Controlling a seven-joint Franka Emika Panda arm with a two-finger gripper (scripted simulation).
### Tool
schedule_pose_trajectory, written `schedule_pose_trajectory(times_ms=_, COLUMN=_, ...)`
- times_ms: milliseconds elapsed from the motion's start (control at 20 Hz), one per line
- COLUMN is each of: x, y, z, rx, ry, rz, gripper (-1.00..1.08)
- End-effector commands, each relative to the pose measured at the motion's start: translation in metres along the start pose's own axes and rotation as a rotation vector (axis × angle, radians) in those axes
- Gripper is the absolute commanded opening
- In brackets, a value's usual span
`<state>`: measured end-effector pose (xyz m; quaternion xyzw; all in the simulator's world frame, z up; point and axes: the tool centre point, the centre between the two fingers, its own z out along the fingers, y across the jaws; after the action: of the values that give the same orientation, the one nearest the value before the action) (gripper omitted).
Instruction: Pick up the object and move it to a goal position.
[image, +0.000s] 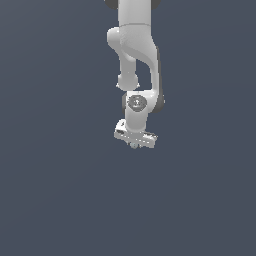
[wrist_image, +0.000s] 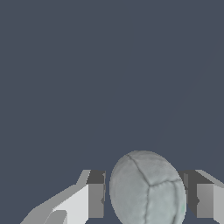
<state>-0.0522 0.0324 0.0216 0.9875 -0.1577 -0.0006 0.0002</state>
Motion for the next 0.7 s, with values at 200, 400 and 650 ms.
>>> schedule_pose_trajectory(times_ms=200, x=0.0005, y=-0.0002, z=0.0006, rx=0.000, ry=0.001, rz=0.000, gripper=-1.00)
schedule_pose_trajectory(times_ms=400, x=0.0005, y=-0.0002, z=0.0006, rx=0.000, ry=0.001, rz=0.000, gripper=-1.00)
schedule_pose_trajectory(times_ms=650, x=0.0007, y=0.0024, z=-0.0036, rx=0.001, ry=0.002, rz=0.000, gripper=-1.00)
